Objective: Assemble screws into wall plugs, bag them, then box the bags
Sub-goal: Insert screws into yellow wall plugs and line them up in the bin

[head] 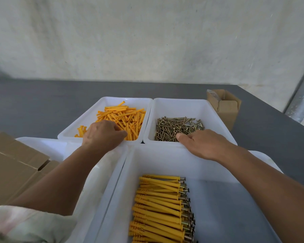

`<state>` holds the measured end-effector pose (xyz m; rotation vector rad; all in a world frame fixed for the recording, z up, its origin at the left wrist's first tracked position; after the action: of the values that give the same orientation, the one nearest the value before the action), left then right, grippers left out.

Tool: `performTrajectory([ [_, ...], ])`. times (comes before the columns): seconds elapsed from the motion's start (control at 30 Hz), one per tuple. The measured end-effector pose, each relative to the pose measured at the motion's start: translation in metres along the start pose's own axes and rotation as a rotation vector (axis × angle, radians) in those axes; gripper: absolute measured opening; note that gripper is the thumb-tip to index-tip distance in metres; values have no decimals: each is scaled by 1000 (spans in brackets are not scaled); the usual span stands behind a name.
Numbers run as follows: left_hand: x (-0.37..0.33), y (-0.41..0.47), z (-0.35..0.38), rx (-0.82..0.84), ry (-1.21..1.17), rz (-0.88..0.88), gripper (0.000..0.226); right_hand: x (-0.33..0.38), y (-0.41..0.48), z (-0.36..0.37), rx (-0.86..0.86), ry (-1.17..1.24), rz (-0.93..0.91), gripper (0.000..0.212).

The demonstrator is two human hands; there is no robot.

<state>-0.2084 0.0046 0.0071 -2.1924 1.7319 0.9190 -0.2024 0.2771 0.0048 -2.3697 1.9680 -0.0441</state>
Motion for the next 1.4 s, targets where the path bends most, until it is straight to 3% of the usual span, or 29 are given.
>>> performTrajectory([
  [0.1,-6,-2,-2,-14,-154,-11,24,-1,0,-2,-15,46,-18,55],
  [0.23,-12,-5,-4,-31,-277,32,30,-5,-3,-7,-65,121,-38,49],
  [0.43,-17,-9,-3,-130,-386,136,15,-5,-3,-11,-109,201,-48,39],
  [0.6,-17,-7,-6,-133,-550,138,8,-7,-2,-10,-134,218,-17,51],
  [0.93,-34,-16,-9,61,-1067,34,15,-5,-7,-19,-347,318,31,47],
  [1.13,-47,-25,-5,276,-1259,-63,20,-2,-4,-27,-551,751,73,35],
  [1.27,-51,-27,-5,339,-1350,-97,18,4,-8,-33,-532,914,59,32],
  [1.4,-49,-27,-5,351,-1382,-136,19,12,-13,-36,-472,817,13,21],
])
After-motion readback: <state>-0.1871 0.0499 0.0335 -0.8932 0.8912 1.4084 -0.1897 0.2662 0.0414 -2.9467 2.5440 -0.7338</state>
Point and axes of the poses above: each hand's wrist, its own y-axis towards the middle knuckle, its own z-axis out of the palm, x = y × z, the point moved 1 cm from there along y, towards the middle knuckle, and after that the axes turned 13 degrees about -y, right-handed, at the moved point
